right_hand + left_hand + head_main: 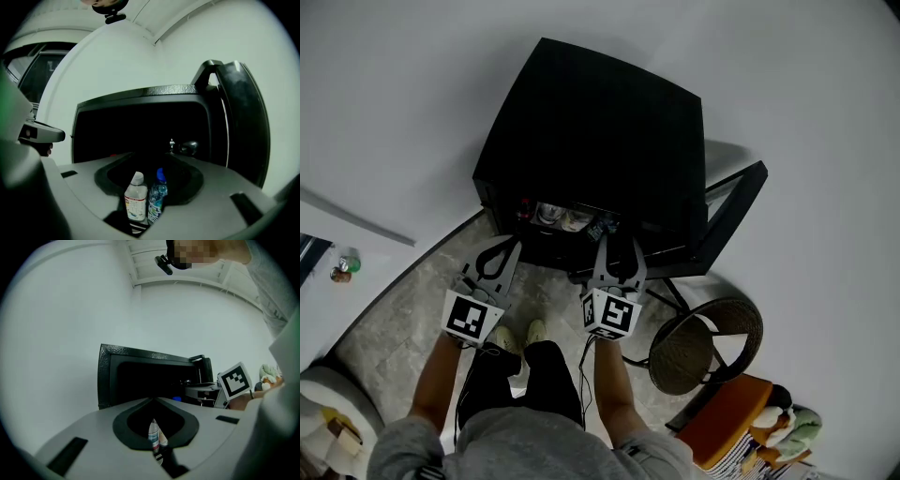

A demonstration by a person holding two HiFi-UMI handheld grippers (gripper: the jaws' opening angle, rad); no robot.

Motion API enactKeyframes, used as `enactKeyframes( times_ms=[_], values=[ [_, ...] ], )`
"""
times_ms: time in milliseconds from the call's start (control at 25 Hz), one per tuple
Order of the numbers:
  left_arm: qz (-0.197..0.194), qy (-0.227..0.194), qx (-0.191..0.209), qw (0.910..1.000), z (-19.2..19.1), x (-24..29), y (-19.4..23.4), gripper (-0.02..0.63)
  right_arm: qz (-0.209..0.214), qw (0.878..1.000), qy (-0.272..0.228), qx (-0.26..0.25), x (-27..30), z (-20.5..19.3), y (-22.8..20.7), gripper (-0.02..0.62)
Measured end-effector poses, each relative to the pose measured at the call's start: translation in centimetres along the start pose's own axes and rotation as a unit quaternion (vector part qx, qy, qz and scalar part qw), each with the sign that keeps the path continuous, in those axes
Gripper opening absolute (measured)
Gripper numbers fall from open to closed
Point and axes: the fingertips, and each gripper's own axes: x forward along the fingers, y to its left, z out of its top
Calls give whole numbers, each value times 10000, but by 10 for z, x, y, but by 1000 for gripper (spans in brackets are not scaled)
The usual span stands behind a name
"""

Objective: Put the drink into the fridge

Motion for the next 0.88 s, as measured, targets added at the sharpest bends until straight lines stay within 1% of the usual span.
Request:
enactKeyframes(
  times_ms=[240, 400, 560, 680, 880],
  values=[
    [20, -43, 52, 10000, 38, -12, -8, 2, 386, 9991, 27, 158, -22, 39, 11, 165],
    [61, -141, 132, 9998, 65, -19, -11, 2, 672, 9977, -39, 108, -34, 72, 20, 112],
    [98, -89, 123, 9998, 90, -27, -14, 2, 958, 9953, -107, 111, -45, 103, 26, 73],
    [130, -121, 109, 9998, 108, -35, -17, 2, 1142, 9933, -120, 111, -54, 122, 29, 57],
    [213, -133, 240, 9994, 125, -50, -20, 2, 1582, 9872, -223, -28, -74, 151, 39, 44]
  ],
)
